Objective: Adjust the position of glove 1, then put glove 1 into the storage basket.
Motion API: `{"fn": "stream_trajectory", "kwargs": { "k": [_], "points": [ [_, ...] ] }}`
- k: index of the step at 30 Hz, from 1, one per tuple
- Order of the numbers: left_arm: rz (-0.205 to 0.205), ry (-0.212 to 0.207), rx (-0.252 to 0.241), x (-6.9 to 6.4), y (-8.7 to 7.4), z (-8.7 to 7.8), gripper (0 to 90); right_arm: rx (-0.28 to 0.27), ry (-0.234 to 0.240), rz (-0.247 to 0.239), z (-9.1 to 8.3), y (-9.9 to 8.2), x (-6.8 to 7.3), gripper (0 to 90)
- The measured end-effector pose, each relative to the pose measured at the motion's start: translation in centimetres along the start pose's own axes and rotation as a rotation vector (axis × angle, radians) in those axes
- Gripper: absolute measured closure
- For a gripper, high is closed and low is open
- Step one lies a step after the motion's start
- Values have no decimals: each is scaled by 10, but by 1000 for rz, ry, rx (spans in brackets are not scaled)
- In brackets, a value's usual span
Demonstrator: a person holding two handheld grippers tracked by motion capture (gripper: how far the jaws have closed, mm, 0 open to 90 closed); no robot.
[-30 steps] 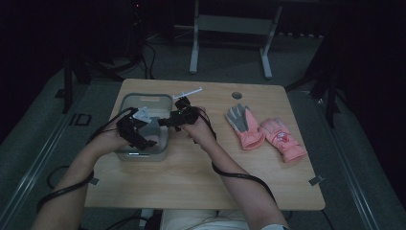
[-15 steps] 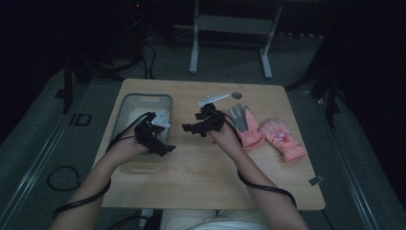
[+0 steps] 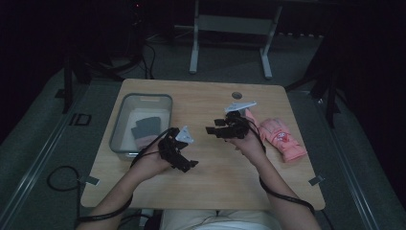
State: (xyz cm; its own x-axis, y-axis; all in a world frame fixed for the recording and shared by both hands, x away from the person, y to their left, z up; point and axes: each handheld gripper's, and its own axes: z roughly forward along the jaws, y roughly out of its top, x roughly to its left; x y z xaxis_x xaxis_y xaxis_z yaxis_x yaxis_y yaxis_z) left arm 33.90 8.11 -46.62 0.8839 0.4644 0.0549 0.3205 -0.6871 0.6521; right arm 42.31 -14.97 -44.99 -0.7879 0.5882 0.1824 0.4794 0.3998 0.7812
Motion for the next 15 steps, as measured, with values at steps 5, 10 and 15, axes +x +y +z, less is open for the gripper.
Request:
{"fn": "stream_trajectory", "kwargs": {
  "k": [5,10,15],
  "points": [
    [-9,4,-6,-13,-11,19,76,-17,-68,-33,-16,-10,-8,504],
    [-20,-9,-10,-26,-20,34,76,-27,-144,-48,-32,-17,-25,554],
    [-30,6,-33,-37,-26,44,76,-26,-211,-30,-46,-25,-48,564]
  ]
}}
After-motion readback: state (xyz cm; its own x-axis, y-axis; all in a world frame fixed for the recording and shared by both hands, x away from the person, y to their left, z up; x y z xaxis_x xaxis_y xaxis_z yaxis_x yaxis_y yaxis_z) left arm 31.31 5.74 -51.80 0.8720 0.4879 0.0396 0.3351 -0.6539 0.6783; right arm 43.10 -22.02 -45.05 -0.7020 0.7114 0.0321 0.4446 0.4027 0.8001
